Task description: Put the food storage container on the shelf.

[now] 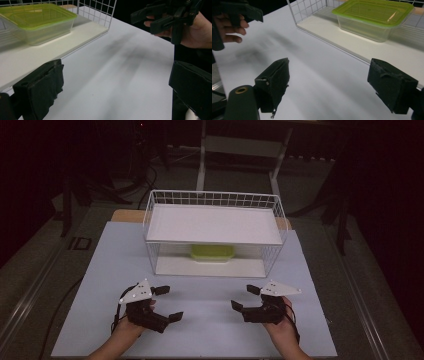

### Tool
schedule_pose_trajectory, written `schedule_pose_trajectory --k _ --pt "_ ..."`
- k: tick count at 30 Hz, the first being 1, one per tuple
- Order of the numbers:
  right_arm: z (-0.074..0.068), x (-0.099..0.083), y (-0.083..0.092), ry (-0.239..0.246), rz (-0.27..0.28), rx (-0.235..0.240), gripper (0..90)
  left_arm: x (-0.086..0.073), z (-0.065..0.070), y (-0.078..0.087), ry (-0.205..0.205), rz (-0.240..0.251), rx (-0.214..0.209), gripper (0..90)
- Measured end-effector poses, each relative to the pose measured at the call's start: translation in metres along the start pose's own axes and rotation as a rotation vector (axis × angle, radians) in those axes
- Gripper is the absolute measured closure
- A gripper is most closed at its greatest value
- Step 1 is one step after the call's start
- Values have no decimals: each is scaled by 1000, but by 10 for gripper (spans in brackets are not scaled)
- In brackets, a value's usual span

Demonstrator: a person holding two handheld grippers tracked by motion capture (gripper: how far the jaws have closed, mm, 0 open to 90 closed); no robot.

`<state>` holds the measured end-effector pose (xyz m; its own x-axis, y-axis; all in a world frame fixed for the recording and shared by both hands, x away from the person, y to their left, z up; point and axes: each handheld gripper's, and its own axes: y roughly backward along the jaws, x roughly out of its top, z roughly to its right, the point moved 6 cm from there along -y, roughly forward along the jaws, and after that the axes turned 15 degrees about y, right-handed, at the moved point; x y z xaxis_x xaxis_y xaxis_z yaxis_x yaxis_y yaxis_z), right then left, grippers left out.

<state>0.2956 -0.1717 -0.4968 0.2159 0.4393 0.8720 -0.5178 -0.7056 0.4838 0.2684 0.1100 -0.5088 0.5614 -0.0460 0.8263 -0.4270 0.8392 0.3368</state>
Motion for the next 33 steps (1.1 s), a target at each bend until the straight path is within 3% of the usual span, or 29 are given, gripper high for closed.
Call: schedule_pose_trajectory --k 7,14,22,27,33 --pt "-2 -8 11 16 1 40 167 -5 0 4 19 3 -2 2" --pt "0 -16 14 37 15 82 160 -5 0 6 13 18 -14 2" --pt "5 -21 14 51 42 74 160 -8 -2 4 15 17 -29 3" --pt "11 -31 7 55 -17 68 171 -15 -4 1 8 -5 -20 3" --pt "14 -34 5 40 -24 72 168 -20 -8 1 17 -19 -14 3"
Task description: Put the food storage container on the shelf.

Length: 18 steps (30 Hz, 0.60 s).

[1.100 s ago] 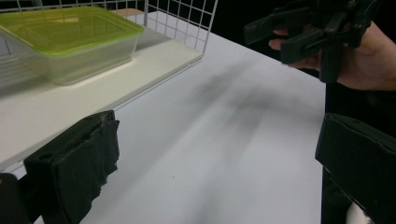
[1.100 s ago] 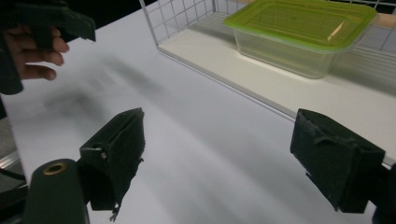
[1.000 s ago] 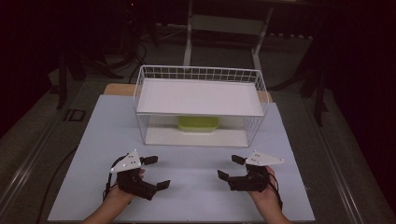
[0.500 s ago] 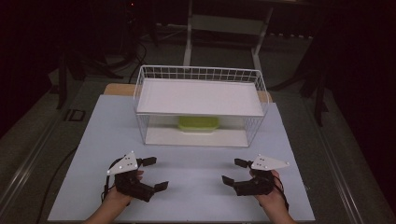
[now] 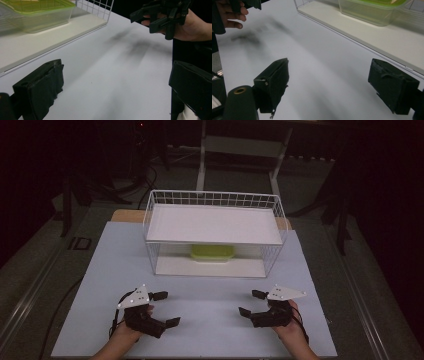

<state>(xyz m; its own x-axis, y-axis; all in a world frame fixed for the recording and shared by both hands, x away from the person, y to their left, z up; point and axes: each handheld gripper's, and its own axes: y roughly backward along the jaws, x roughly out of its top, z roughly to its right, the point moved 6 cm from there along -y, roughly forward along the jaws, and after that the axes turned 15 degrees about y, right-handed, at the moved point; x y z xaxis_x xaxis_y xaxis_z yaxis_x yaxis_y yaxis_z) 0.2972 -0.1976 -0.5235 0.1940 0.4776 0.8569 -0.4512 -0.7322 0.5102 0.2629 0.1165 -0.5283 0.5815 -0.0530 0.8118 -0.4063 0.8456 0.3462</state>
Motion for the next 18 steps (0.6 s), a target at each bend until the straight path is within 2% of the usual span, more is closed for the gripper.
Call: schedule_pose_trajectory --k 6,10,12,18 --pt "-3 2 1 20 5 7 161 -2 0 -5 -1 -5 -11 3" --pt "-3 0 1 10 2 15 161 -4 -2 -7 15 -19 -16 3" --pt "-2 -1 0 -3 4 20 161 -3 -2 -6 8 -11 -13 2" --pt "-4 0 -1 3 6 31 160 -2 -1 -8 4 -12 -15 3"
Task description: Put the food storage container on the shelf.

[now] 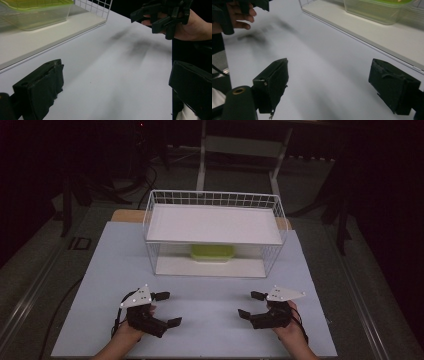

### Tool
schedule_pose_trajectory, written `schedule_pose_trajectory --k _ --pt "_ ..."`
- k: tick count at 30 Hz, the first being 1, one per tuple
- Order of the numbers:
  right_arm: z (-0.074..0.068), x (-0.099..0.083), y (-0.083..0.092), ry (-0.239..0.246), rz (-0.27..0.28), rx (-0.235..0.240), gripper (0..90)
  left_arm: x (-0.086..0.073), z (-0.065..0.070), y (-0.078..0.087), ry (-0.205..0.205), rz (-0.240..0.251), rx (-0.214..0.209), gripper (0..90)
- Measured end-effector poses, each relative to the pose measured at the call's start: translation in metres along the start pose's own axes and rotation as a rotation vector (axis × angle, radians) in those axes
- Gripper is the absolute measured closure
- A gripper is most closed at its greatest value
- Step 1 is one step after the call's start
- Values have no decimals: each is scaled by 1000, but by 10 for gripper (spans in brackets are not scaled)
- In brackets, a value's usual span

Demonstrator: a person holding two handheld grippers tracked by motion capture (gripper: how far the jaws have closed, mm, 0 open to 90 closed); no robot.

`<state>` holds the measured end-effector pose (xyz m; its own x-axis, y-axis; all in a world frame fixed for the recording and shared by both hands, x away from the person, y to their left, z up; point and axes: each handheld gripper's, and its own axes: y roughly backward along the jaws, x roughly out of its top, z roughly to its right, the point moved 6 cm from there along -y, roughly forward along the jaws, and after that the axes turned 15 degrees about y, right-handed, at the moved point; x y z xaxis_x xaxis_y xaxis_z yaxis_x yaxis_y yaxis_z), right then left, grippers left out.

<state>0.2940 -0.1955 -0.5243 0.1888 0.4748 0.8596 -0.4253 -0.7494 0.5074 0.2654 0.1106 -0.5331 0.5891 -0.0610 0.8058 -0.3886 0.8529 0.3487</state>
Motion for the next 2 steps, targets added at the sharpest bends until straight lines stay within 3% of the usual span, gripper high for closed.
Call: schedule_pose_trajectory --k 2 --pt "-1 1 0 3 -1 -1 158 -1 1 -2 -8 -6 -4 3"
